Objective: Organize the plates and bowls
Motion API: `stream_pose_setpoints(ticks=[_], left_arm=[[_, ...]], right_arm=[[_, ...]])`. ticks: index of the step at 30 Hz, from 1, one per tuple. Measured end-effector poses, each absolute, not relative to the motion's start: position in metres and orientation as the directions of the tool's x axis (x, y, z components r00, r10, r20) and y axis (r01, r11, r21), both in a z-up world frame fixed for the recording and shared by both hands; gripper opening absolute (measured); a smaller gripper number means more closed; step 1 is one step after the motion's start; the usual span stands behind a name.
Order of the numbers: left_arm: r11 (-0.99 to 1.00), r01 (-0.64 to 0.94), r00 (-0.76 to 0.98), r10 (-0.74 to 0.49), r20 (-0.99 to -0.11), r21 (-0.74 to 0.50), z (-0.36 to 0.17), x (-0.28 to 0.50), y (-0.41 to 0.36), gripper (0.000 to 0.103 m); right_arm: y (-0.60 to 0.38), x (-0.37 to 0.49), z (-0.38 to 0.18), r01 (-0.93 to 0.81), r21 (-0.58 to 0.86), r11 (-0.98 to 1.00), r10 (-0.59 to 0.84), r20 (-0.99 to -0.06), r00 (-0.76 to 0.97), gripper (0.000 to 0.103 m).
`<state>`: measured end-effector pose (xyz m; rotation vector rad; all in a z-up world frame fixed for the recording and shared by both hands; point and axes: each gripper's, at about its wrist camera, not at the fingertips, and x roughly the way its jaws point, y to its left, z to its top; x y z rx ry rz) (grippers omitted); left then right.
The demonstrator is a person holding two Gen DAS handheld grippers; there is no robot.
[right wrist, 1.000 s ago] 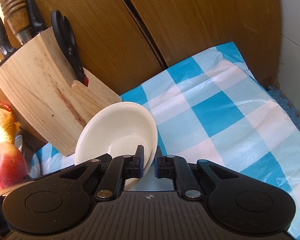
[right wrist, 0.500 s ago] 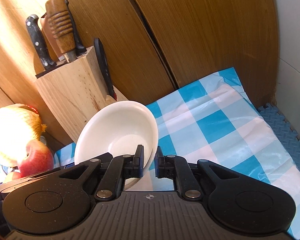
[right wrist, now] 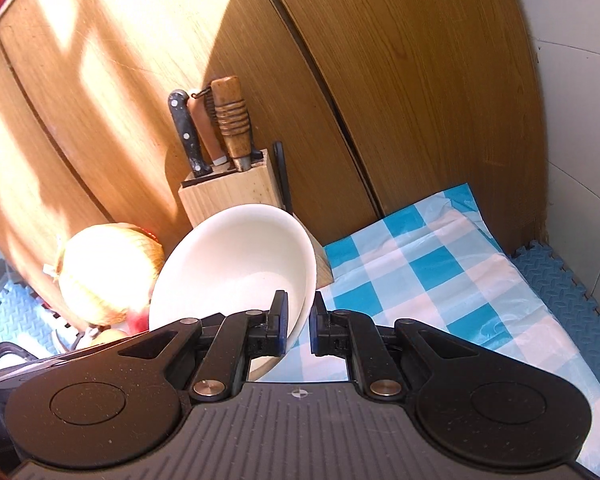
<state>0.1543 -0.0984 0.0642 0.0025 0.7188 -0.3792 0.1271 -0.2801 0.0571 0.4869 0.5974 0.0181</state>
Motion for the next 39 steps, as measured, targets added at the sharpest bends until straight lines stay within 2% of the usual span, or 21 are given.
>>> stream_pose_setpoints(ticks=[19, 26, 37, 39], left_arm=[[0.942, 0.310, 0.729, -0.321, -0.605, -0.127, 0.074, 0.073, -0.055, 0.021], [0.941, 0.312, 0.717, -0.324, -0.617, -0.131, 0.072, 0.040, -0.052, 0.022], [0.915, 0.351, 0.641, -0.391, -0.660, -0.200, 0.040, 0.010, -0.036, 0.022], [0.915, 0.360, 0.639, -0.385, -0.666, -0.183, 0.034, 0.015, -0.039, 0.024]], right_arm=[[-0.232, 0.044, 0.065, 0.034, 0.439, 0.898, 0.208, -0.490, 0.847, 0.015], [-0.230, 0.017, 0.066, 0.016, 0.442, 0.897, 0.220, -0.477, 0.851, 0.015], [-0.225, -0.029, 0.048, -0.001, 0.419, 0.908, 0.236, -0.510, 0.827, 0.015], [-0.222, -0.034, 0.042, 0.003, 0.411, 0.912, 0.235, -0.527, 0.817, 0.016]])
